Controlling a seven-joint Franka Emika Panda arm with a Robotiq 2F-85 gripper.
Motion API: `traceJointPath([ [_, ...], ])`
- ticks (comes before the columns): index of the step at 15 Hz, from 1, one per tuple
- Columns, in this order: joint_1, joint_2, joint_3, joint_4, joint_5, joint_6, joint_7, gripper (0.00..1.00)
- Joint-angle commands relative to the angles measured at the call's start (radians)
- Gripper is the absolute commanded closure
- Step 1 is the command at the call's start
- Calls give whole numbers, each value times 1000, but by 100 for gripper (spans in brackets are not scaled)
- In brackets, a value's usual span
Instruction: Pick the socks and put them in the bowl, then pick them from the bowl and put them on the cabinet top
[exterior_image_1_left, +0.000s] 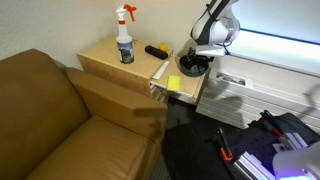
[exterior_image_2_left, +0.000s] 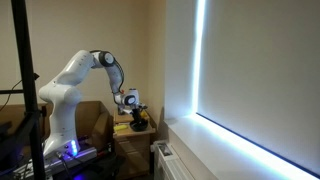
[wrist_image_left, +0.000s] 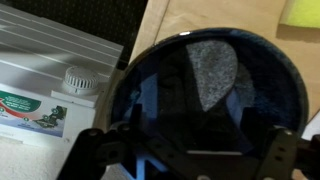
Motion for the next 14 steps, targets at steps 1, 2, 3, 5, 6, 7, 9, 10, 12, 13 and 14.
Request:
traceJointPath([
  [1,13,19,-14,18,-1,-2,3,0],
  [2,18,29,-19,30,-2,-2,4,0],
  [3,-5,31,9,35,14,4,-11,0],
  [5,-34,50,47,51,44,20,-16,0],
  [6,-51,61,68,60,63,23,-19,0],
  [7,-53,68,71,65,76,20,-8,0],
  [9,-22,44,44,44,62,3,1,0],
  [10,-26,47,47,46,64,4,1,0],
  [12,-21,52,37,45,60,-7,7,10],
  [13,-27,52,42,46,63,-14,5,26],
  [14,-29,52,43,42,67,-21,7,32],
])
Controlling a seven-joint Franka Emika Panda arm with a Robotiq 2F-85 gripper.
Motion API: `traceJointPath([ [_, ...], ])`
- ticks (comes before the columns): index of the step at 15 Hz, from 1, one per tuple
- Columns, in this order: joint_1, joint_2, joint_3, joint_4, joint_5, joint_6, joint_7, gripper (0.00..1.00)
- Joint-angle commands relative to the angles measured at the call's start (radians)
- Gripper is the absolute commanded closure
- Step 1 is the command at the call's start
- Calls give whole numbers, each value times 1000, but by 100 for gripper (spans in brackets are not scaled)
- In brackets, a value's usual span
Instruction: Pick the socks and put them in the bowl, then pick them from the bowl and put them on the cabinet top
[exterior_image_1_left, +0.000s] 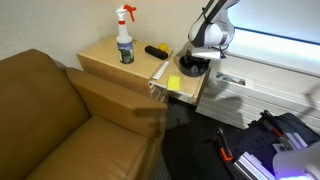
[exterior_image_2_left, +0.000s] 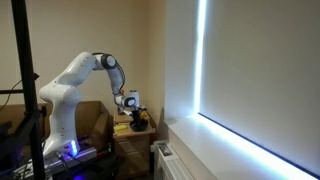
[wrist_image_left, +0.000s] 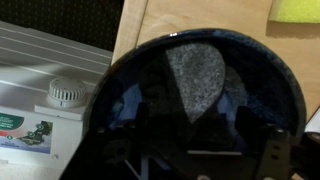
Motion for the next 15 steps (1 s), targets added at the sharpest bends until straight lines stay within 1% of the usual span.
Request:
traceJointPath([
  [1,-1,3,-4,-5,10,-21,3,41],
  [9,-10,4,2,-16,28,-22,21,96],
  [10,-12,-4,2,-24,32,-20,22,99],
  [11,-14,-13,2,-30,36,-19,21,100],
  [12,-11,-29,-6,-44,37,-20,26,97],
  [14,4,-74,-32,-86,27,-20,35,98],
  [15,13,-100,-49,-112,19,-16,39,97],
])
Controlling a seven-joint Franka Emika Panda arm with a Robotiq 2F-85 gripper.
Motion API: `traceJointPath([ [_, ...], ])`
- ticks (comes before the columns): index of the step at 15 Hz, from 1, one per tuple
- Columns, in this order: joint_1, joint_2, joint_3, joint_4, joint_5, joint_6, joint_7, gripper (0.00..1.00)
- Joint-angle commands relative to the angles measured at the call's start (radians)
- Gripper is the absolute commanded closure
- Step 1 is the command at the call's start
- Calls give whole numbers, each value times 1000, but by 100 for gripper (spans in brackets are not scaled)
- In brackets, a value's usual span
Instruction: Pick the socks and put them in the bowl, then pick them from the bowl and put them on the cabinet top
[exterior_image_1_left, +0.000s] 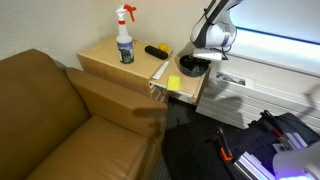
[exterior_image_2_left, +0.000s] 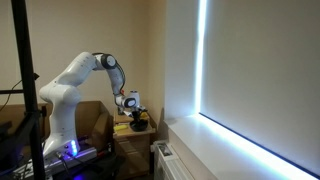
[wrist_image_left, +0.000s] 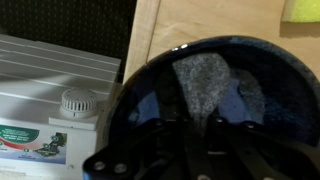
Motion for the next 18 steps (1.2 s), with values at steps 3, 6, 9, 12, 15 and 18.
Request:
traceJointPath([
  [3,-5,-246,-30,-223,3,55,-28,97],
  [6,-47,-386,20,-318,22,177,-82,97],
  [9,-151,-476,170,-354,85,307,-141,97],
  [12,-256,-461,411,-271,163,351,-196,97],
  [15,-252,-470,447,-265,140,330,-165,88],
  [18,-283,-437,546,-222,154,339,-173,88],
])
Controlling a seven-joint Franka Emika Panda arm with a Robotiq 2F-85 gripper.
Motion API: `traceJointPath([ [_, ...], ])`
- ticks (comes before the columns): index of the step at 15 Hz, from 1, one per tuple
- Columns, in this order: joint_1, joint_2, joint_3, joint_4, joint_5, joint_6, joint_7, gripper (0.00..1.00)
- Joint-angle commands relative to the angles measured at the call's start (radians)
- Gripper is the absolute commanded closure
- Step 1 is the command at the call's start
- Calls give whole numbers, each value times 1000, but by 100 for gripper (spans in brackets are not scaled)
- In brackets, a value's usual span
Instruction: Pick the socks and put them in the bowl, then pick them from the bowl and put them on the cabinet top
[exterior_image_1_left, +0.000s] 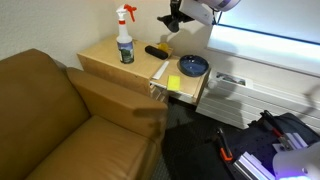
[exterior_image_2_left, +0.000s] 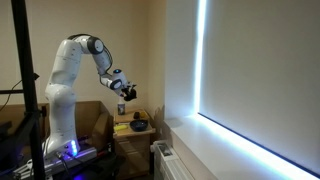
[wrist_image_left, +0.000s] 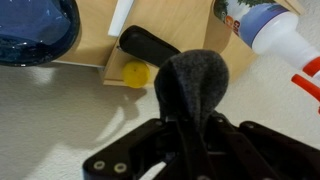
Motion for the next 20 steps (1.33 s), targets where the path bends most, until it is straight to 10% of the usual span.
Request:
traceJointPath([
  [1,-5,7,1,4,0,2,-4,88],
  [10,-82,385,171,280,-59,-145,-71,97],
  [20,14,470,86,393,-6,-297,-98,97],
])
